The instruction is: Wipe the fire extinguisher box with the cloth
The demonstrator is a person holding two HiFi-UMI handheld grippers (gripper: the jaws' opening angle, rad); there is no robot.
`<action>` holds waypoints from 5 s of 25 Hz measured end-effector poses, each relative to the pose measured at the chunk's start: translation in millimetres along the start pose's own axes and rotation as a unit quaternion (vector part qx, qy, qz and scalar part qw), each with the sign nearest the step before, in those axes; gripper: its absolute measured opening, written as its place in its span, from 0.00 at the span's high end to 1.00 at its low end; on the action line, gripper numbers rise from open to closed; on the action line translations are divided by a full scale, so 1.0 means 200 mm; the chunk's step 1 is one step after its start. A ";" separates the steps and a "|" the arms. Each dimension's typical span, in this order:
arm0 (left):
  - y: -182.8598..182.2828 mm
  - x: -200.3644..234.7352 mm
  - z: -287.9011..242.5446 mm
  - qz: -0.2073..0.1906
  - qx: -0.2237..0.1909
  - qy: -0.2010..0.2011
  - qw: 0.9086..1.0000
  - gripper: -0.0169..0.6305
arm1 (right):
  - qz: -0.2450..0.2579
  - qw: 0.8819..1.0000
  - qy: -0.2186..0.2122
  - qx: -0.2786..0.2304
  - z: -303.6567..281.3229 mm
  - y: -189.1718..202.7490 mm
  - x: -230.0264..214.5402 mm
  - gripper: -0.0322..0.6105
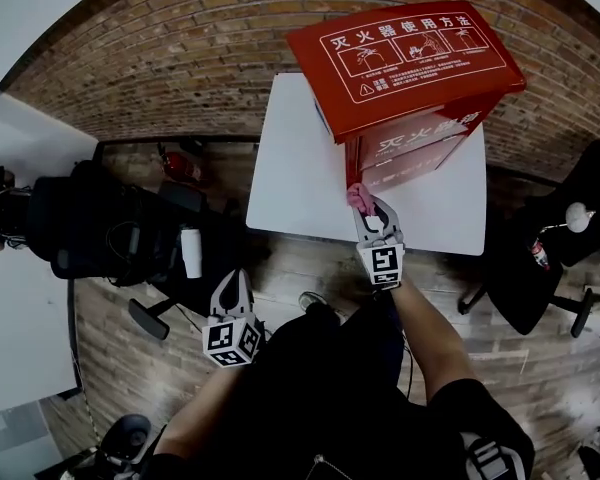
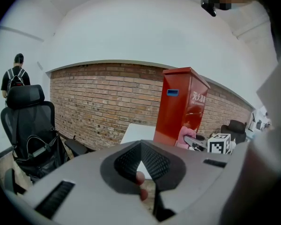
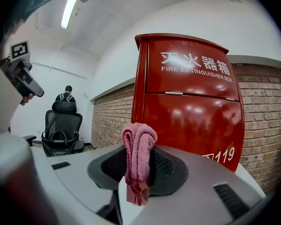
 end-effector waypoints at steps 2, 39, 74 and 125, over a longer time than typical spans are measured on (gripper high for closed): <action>-0.01 -0.04 0.00 0.002 -0.004 -0.001 1.000 0.93 | 0.001 1.000 -0.004 0.005 0.00 0.01 -0.03 0.78; 0.13 -0.84 -0.16 0.132 -0.016 -0.080 0.988 0.93 | 0.058 0.990 -0.126 0.003 0.03 0.12 -0.60 0.78; 0.09 -1.19 -0.38 0.116 -0.005 -0.062 0.991 0.93 | 0.022 0.999 -0.015 0.017 0.13 0.25 -1.40 0.78; 0.23 -0.87 -0.11 0.124 -0.008 -0.102 0.987 0.93 | 0.010 0.997 0.032 0.076 0.00 0.49 -1.17 0.78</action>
Point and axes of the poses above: the fingertips, and each gripper's own axes: z backward along the fingers, x to its left, y out of its underside, the point moved 3 cm from there along z, backward along the fingers, and after that the axes turned 15 degrees about x, right-handed, at the moved point
